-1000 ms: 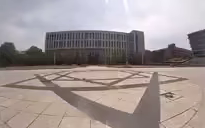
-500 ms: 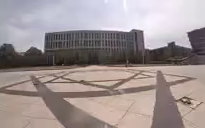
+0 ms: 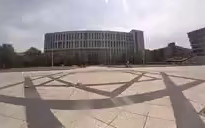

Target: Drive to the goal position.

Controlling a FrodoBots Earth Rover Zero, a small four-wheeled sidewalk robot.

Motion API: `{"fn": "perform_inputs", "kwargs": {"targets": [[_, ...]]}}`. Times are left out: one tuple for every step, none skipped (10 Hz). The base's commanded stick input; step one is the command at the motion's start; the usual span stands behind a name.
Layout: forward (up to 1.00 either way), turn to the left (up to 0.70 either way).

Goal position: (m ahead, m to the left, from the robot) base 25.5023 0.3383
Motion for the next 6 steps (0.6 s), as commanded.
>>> {"fn": "perform_inputs", "kwargs": {"targets": [[1.0,0.0],[1.0,0.0],[1.0,0.0],[1.0,0.0],[1.0,-0.09],[1.0,-0.19]]}}
